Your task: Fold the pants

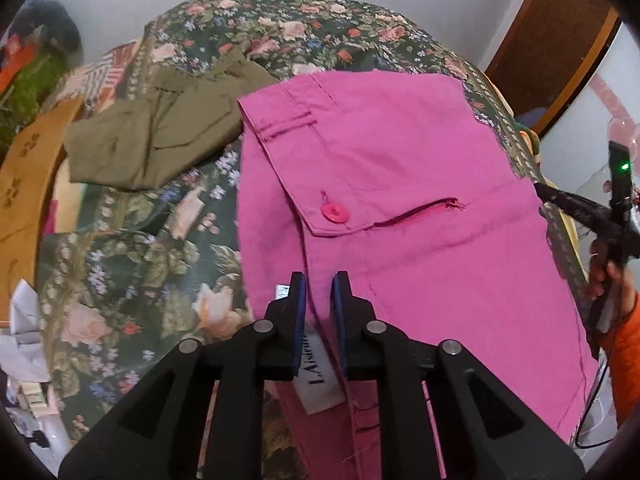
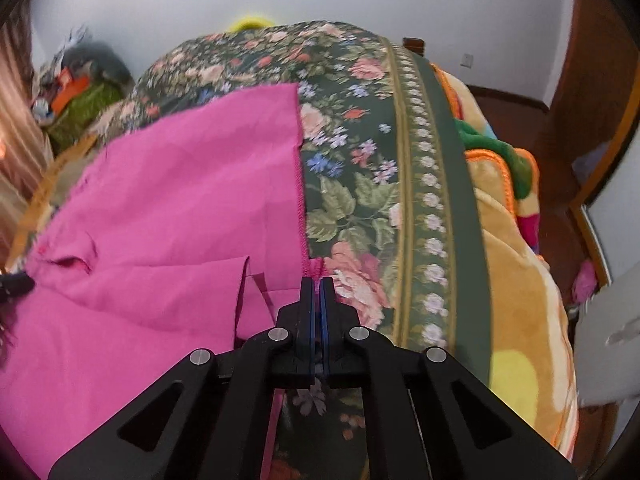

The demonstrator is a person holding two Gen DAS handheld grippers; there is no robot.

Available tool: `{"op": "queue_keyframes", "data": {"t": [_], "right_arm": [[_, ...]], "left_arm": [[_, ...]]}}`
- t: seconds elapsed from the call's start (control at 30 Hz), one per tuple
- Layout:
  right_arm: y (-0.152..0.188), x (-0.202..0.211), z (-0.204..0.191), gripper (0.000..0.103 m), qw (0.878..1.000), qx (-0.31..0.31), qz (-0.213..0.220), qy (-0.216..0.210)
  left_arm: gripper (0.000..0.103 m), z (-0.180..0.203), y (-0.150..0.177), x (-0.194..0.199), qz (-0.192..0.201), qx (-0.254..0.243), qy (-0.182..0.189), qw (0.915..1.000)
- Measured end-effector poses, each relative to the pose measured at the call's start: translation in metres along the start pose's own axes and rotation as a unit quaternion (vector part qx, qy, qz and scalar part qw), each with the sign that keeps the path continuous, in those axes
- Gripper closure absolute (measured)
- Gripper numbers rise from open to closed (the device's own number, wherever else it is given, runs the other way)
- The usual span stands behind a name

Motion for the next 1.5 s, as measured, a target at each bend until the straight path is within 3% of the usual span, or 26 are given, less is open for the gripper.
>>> {"op": "queue_keyframes", "data": {"t": [0.07, 0.13, 0.2, 0.3, 0.5, 0.53, 0.57, 0.67, 0.73, 0.83, 0.9, 0.97, 1.07, 1.2, 1.37, 1.43, 1.5], "right_arm": [[-0.002, 0.007, 0.004, 0.092, 1.0, -0.012, 0.0, -0.005], [-0.007, 0.016, 0.007, 0.065, 0.999, -0.028, 0.003, -0.016], [-0.008, 0.021, 0.003, 0.051, 0.999, -0.039, 0.012, -0.025], [-0.01, 0.018, -0.004, 0.051, 0.999, -0.036, 0.014, -0.031], [0.003, -0.014, -0.014, 0.051, 0.999, -0.029, -0.027, -0.009], [0.006, -0.021, -0.015, 0.051, 0.999, -0.028, -0.036, -0.009], [0.008, -0.022, -0.015, 0.051, 0.999, -0.031, -0.035, -0.01], [0.008, -0.023, -0.017, 0.064, 0.999, -0.023, -0.023, -0.017], [0.007, -0.023, -0.021, 0.075, 0.999, -0.014, -0.023, -0.024], [0.006, -0.024, -0.028, 0.081, 1.0, 0.01, -0.018, -0.009], [0.008, -0.026, -0.025, 0.09, 1.0, 0.013, -0.019, 0.003], [0.012, -0.027, -0.02, 0.091, 1.0, 0.008, -0.019, -0.001], [0.014, -0.026, -0.018, 0.091, 1.0, 0.009, -0.021, -0.002], [0.011, -0.024, -0.019, 0.09, 0.999, 0.021, -0.037, 0.004], [0.006, -0.009, -0.012, 0.074, 0.999, 0.009, -0.05, -0.004], [-0.002, 0.005, -0.01, 0.059, 0.999, 0.006, -0.034, -0.007], [-0.011, 0.017, -0.011, 0.055, 1.0, 0.011, -0.014, -0.002]], "left_arm": [[0.078, -0.003, -0.006, 0.007, 0.013, 0.002, -0.006, 0.9999], [0.063, -0.006, -0.016, 0.013, 0.025, 0.01, -0.006, 0.9996], [0.052, -0.01, -0.027, 0.015, 0.037, 0.019, -0.008, 0.9991], [0.052, -0.011, -0.042, 0.005, 0.026, 0.027, 0.008, 0.9993], [0.053, -0.014, -0.052, -0.041, -0.046, 0.084, 0.059, 0.9936], [0.055, -0.014, -0.053, -0.047, -0.053, 0.088, 0.063, 0.9927], [0.065, -0.014, -0.052, -0.05, -0.056, 0.088, 0.067, 0.9923], [0.093, -0.013, -0.055, -0.051, -0.043, 0.071, 0.04, 0.9958], [0.096, -0.014, -0.056, -0.05, -0.036, 0.07, 0.034, 0.9963], [0.099, -0.019, -0.057, -0.048, -0.013, 0.054, -0.016, 0.9983], [0.099, -0.02, -0.055, -0.05, -0.007, 0.038, -0.027, 0.9989], [0.099, -0.018, -0.051, -0.054, -0.004, 0.028, -0.04, 0.9988], [0.099, -0.017, -0.051, -0.056, -0.002, 0.014, -0.054, 0.9984], [0.096, -0.022, -0.055, -0.055, -0.011, 0.023, -0.034, 0.9991], [0.095, -0.028, -0.058, -0.028, 0.008, 0.021, -0.028, 0.9994], [0.093, -0.032, -0.065, -0.019, 0.018, 0.016, -0.035, 0.9991], [0.082, -0.038, -0.074, -0.012, 0.031, 0.013, -0.041, 0.9986]]}}
Point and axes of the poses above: each gripper's, at about its wrist camera, not at the fingertips, and x roughly against the way its jaws point, z to its right, y to its underside, the point moved 6 cm from there along -x, roughly the way its jaws point, and after that the axes turned 1 degree about x, right-handed, at the moved point
